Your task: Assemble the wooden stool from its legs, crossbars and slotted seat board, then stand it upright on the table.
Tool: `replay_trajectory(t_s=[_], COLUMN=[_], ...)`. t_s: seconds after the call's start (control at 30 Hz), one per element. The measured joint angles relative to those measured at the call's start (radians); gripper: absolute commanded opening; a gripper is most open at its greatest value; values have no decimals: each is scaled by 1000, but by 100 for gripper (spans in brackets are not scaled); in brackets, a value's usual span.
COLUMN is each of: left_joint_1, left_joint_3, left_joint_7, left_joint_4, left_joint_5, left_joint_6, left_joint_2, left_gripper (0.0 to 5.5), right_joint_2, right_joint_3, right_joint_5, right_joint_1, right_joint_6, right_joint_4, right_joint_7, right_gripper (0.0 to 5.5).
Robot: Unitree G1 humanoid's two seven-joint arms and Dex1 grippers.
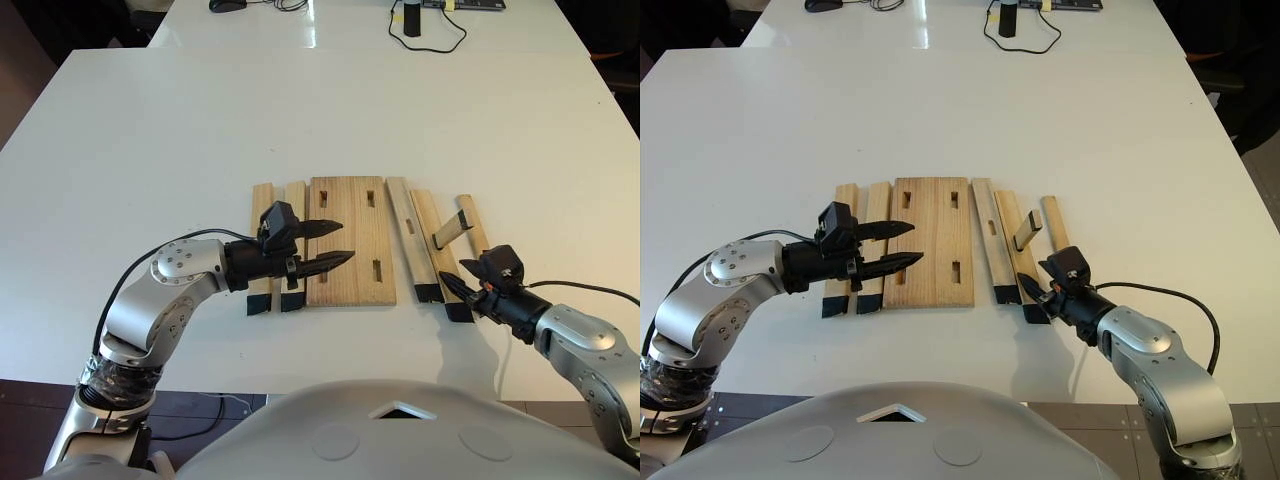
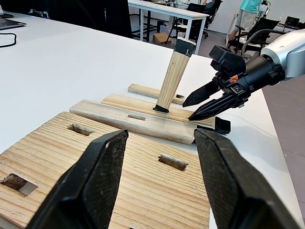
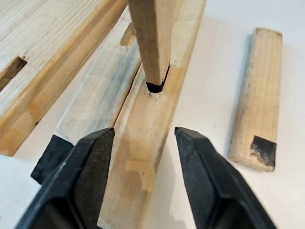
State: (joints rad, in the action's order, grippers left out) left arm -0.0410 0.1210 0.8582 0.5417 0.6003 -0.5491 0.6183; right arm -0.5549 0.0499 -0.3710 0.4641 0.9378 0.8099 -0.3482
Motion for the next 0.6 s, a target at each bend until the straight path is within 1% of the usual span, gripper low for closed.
replay_trajectory(t_s=[0.27, 0.47, 0.6], left_joint_1=[-5, -7, -9], left_joint_3=[0, 0, 0], left_joint_7=[0, 0, 0], left_joint_4=[9, 10, 11], left_joint_5=[-1, -5, -5], left_joint_6=[0, -1, -1], left_joint_2=[2, 3, 5], left_gripper=[259, 259, 259], right_joint_2=[0, 0, 0], right_joint_3=[-23, -17, -1], right_joint_5=[26, 27, 22], right_joint_1=[19, 23, 30], right_joint_6=[-34, -78, -106], right_joint_4=[-2, -47, -68], right_joint_7=[11, 2, -13], right_gripper=[234, 234, 294])
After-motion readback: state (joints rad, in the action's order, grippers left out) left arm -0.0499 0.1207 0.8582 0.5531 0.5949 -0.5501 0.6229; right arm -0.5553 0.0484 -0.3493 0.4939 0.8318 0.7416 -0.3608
